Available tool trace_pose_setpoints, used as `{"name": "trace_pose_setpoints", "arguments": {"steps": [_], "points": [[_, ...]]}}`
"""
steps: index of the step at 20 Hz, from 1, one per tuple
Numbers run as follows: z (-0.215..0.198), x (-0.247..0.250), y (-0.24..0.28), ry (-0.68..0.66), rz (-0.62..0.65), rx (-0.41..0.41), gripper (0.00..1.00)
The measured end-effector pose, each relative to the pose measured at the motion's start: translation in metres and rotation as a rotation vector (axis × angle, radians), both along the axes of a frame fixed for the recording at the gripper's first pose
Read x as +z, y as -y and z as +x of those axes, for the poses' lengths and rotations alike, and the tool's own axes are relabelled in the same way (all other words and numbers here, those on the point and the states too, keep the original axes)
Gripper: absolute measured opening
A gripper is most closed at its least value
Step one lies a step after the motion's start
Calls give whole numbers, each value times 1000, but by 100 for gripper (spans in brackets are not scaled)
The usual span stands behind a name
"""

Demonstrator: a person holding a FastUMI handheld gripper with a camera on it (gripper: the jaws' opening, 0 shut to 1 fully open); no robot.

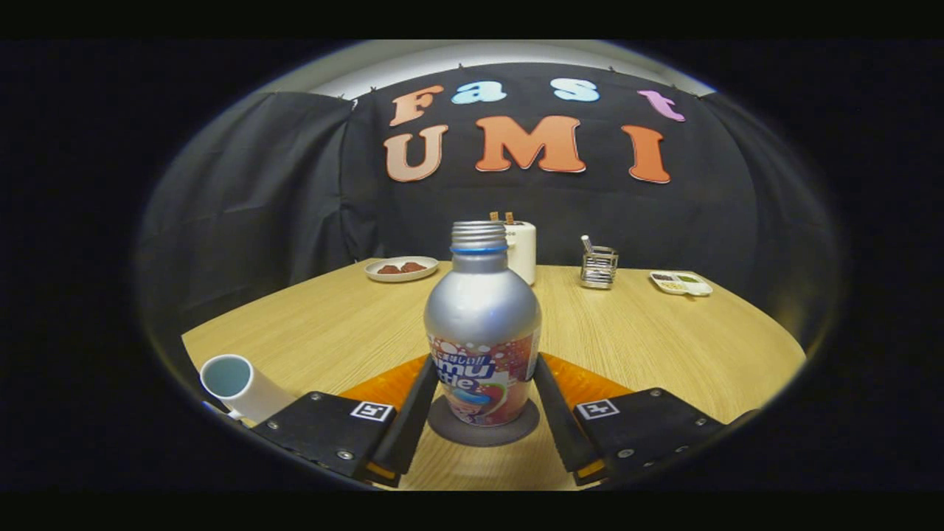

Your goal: Take the bottle from table, then pour the juice into the cup, finally place the bottle on the coaster

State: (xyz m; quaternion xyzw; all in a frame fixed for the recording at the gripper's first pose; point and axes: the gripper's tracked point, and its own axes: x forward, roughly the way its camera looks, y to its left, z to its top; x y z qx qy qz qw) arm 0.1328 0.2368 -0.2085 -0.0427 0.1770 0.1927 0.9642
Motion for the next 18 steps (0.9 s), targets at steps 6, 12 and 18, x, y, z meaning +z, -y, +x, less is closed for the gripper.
{"name": "trace_pose_setpoints", "arguments": {"steps": [6,12,18], "points": [[-6,1,4,4,5,-11,77],[-11,2,6,1,2,-5,80],[-29,17,19,13,12,-2,98]]}}
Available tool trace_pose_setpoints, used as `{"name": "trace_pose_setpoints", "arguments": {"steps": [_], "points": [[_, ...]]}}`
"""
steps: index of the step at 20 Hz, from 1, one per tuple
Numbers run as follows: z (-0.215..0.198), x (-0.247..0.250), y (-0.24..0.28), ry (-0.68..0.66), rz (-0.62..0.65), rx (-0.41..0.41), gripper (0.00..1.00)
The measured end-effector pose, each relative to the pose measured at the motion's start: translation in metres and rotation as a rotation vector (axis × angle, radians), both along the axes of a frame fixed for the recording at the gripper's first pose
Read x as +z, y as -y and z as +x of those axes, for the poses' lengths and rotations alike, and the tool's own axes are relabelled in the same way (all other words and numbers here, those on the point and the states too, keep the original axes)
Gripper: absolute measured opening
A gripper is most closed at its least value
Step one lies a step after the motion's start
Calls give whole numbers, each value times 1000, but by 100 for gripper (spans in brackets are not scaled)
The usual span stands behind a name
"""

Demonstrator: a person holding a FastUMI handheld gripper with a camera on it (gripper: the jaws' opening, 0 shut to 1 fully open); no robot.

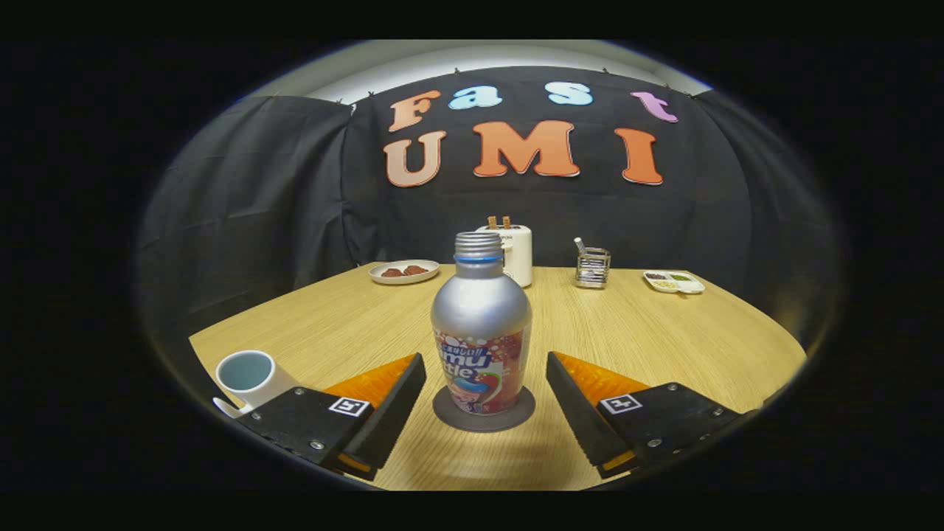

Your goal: Take the bottle from table, then pour the juice into the cup, finally place the bottle on the coaster

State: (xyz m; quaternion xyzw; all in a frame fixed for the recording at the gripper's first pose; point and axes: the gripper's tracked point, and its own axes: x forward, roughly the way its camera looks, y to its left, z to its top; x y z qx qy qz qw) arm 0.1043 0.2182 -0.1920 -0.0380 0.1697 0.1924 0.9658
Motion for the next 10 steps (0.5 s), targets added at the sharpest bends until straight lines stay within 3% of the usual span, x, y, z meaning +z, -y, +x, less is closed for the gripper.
{"name": "trace_pose_setpoints", "arguments": {"steps": [10], "points": [[-30,49,81,73,-9,-66,97]]}}
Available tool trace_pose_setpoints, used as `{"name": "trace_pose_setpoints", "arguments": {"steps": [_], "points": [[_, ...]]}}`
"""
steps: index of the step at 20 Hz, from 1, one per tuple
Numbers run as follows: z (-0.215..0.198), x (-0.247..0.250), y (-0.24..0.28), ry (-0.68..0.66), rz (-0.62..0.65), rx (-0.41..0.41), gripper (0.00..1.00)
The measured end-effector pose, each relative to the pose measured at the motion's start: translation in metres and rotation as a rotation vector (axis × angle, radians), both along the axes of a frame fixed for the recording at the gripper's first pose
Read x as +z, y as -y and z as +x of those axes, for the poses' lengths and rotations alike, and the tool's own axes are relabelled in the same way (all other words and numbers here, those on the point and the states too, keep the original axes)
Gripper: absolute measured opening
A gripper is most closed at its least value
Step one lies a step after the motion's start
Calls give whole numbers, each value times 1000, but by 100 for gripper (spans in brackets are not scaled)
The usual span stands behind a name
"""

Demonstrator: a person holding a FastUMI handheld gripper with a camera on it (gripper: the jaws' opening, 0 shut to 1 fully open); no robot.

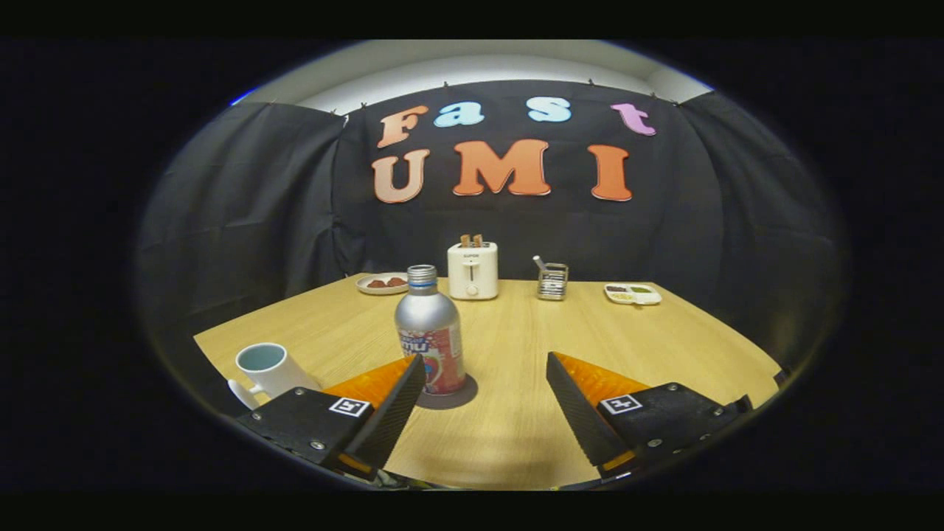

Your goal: Take the bottle from table, then pour the juice into the cup, finally place the bottle on the coaster

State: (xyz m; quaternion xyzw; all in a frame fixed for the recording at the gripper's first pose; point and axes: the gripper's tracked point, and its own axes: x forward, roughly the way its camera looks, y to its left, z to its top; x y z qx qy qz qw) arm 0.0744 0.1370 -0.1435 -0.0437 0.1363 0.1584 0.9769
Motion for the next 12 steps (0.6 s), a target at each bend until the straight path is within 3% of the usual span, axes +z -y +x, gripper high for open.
{"name": "trace_pose_setpoints", "arguments": {"steps": [12], "points": [[-39,80,113,157,34,-154,97]]}}
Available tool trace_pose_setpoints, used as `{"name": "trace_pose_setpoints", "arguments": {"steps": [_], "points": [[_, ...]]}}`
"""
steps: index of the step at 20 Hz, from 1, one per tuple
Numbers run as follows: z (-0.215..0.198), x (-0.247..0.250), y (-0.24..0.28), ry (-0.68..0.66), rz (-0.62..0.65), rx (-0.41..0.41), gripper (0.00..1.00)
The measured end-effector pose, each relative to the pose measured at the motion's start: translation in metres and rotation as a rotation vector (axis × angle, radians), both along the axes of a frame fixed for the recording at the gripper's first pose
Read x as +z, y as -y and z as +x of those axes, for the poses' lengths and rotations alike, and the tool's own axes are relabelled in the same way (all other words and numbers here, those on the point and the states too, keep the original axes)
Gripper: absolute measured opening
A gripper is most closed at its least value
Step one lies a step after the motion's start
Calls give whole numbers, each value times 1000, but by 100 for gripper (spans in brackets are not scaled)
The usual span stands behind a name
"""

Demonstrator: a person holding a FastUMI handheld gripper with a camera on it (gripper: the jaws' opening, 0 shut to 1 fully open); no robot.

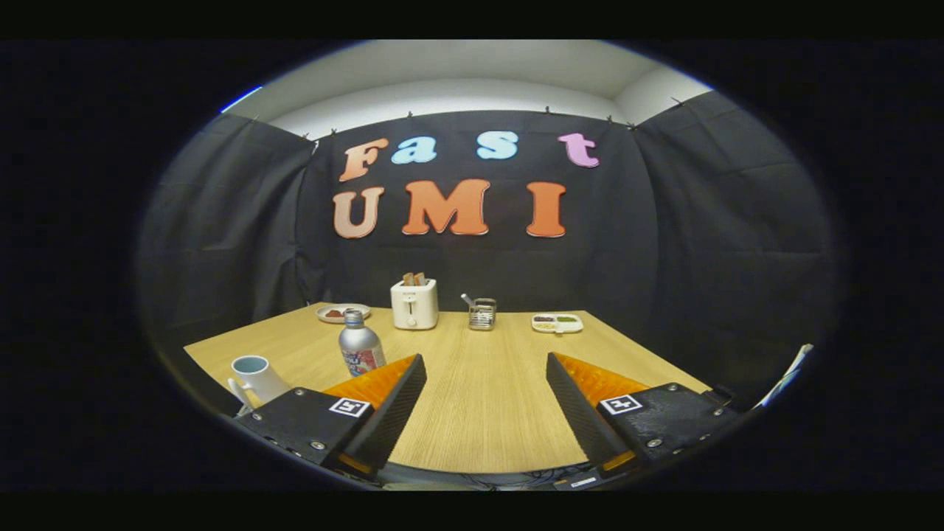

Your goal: Take the bottle from table, then pour the juice into the cup, finally place the bottle on the coaster

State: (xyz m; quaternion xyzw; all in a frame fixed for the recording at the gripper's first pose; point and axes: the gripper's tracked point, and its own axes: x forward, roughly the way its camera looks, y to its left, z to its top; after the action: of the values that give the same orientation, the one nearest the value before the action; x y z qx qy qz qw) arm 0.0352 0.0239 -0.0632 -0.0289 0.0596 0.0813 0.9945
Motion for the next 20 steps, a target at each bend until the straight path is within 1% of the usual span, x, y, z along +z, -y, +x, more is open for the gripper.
{"name": "trace_pose_setpoints", "arguments": {"steps": [4,9,12,15,18,20], "points": [[-9,6,27,16,4,-43,97],[-7,7,39,26,0,-59,97],[-5,10,36,32,11,-60,97],[2,16,44,76,19,-113,97],[2,14,32,68,44,-87,97],[5,13,35,70,26,-92,97]]}}
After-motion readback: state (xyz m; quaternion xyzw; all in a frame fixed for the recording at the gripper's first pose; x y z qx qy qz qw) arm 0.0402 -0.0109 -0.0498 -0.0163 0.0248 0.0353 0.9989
